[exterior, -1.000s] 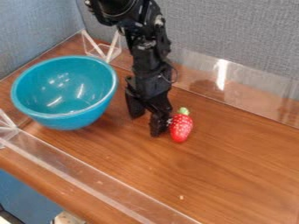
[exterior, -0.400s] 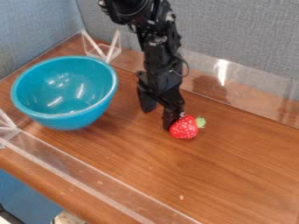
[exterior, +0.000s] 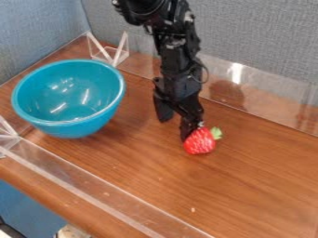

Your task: Remove the strawberry from inside the blue bowl and put it on the table

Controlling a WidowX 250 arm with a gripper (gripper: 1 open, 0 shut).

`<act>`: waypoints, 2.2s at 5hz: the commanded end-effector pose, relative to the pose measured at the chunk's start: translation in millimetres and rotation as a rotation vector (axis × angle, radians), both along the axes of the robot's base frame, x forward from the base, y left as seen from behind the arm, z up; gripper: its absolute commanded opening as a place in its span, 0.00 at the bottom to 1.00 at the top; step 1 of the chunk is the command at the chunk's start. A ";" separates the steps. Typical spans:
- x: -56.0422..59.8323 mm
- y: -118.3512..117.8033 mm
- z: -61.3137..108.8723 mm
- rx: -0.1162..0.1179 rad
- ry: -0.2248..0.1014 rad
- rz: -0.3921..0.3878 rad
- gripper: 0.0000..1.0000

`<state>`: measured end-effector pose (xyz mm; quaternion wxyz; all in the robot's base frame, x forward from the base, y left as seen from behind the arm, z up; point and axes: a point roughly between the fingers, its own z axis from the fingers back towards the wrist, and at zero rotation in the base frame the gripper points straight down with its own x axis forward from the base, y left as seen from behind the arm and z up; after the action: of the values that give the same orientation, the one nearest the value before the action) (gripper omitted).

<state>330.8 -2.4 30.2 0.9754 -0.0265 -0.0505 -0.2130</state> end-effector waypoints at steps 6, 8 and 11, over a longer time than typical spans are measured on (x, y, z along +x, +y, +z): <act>0.3 -23.6 40.8 -0.015 -0.124 -0.060 1.00; 0.0 -16.9 32.2 -0.004 -0.102 -0.056 1.00; -1.8 -13.5 16.9 0.012 -0.061 -0.043 0.00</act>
<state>324.3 -19.0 35.8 0.9695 -0.0212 -0.0597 -0.2368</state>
